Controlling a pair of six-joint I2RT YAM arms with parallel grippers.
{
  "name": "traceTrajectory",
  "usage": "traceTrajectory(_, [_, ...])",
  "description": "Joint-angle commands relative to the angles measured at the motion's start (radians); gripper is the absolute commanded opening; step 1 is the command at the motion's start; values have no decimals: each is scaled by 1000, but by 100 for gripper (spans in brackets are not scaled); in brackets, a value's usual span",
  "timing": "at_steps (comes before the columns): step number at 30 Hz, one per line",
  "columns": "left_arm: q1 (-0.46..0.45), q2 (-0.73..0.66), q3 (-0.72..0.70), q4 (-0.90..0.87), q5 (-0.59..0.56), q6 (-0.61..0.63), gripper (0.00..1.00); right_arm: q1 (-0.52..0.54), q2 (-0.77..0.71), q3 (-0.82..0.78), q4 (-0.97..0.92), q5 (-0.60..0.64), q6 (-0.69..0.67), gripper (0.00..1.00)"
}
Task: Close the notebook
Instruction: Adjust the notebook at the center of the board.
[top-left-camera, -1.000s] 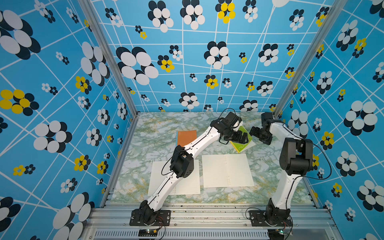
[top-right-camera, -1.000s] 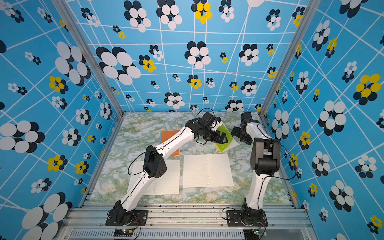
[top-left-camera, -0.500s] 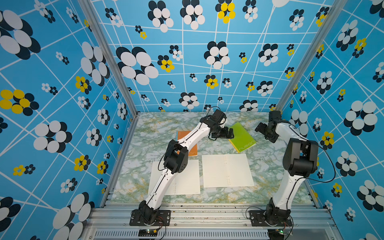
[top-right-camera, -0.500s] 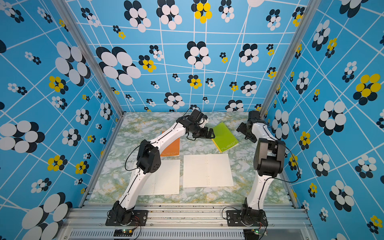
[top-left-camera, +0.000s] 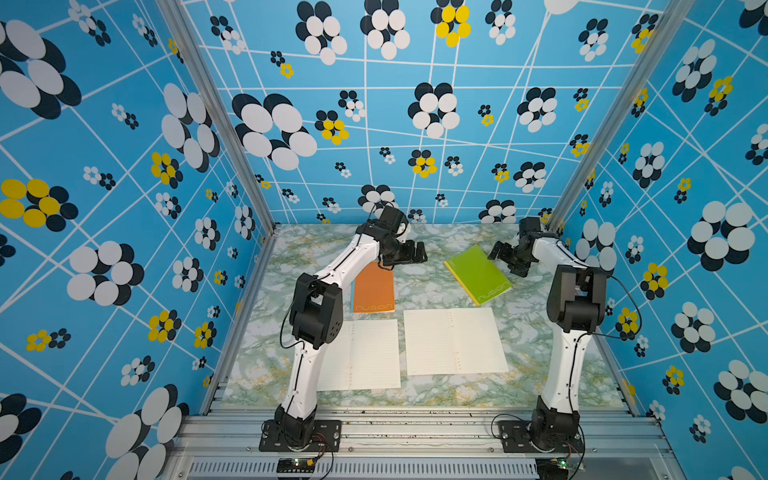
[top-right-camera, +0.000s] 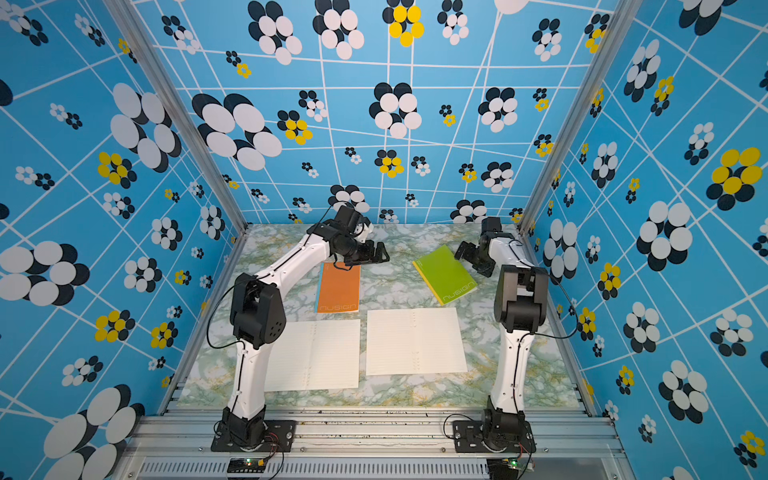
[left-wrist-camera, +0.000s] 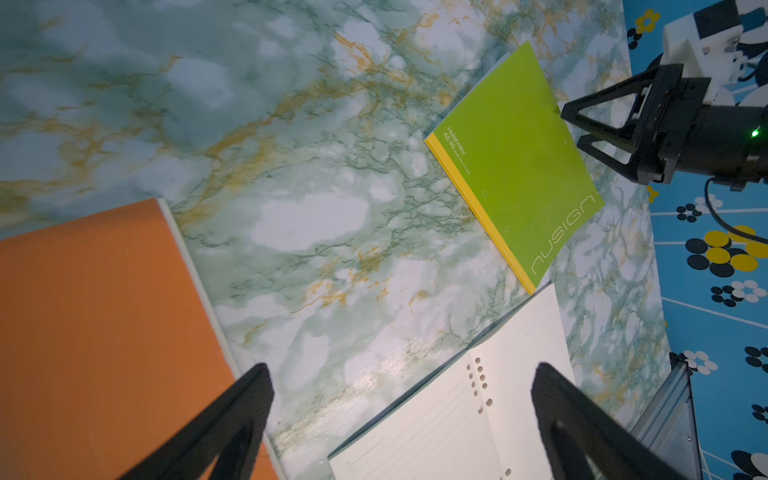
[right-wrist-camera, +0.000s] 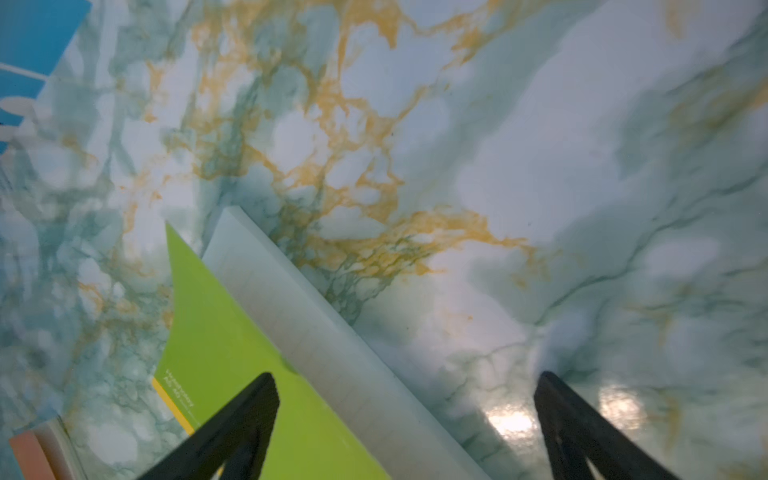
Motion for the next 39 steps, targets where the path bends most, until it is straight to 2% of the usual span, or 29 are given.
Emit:
traceTrajectory(1, [52,-76,-67,25,-4,19,100,51,-16,-30,-65,12,-62,99])
traceTrajectory(15, [248,-225,-305,13,1,94,100,133,-83,-165,-56,-9,-34,99])
traceTrajectory(20, [292,-253,-357,14,11,109,100,184,-51,-114,-94,1,-49,99])
traceTrajectory(21, [300,-258,-367,15,13,113,100,222,-41,-102,-99,3,-52,99])
traceTrajectory(30, [372,-311,-431,3,18,152,100,271,-40,-56,-149,-14,-54,99])
traceTrajectory(35, [416,-323,-458,0,39,160,100,269,-28,-21,-156,66,-37,99])
traceTrajectory(39, [434,-324,-500,5,43,176,100,267,44,93,-203,103,-31,99])
